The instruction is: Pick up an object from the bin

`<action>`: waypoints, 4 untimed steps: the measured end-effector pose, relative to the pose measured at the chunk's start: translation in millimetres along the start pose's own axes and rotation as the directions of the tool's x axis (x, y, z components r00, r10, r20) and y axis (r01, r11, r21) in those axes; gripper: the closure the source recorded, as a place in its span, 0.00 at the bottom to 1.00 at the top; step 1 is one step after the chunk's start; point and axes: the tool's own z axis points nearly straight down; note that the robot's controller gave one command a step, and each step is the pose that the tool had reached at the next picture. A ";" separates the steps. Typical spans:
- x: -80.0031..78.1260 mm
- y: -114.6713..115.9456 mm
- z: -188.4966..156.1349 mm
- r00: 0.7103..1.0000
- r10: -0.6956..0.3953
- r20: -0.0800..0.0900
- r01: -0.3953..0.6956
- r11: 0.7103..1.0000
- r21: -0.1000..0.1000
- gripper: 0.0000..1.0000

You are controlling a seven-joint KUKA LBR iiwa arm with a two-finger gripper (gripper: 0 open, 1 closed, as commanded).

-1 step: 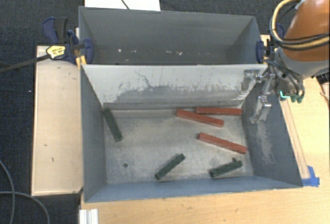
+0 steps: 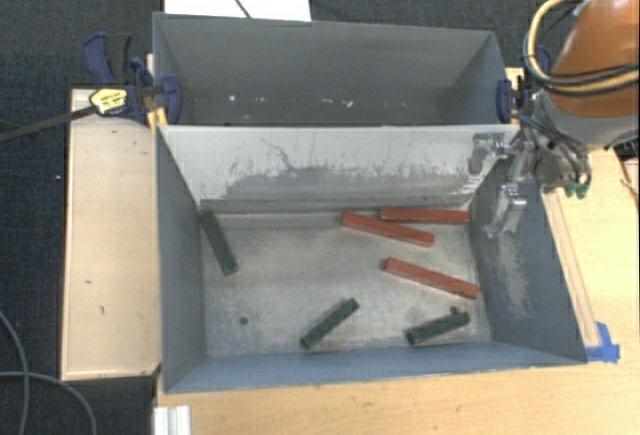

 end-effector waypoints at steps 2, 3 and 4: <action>42.9 13.2 100.6 0.998 0.070 -0.001 -0.070 0.998 0.000 0.00; 37.9 9.5 131.1 0.996 0.088 -0.002 -0.088 0.996 0.000 0.00; 72.5 29.1 155.3 0.999 0.039 -0.002 -0.039 0.999 -0.001 1.00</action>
Offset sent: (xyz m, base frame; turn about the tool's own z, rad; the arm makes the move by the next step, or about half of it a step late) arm -0.0641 0.0229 -0.1250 0.1566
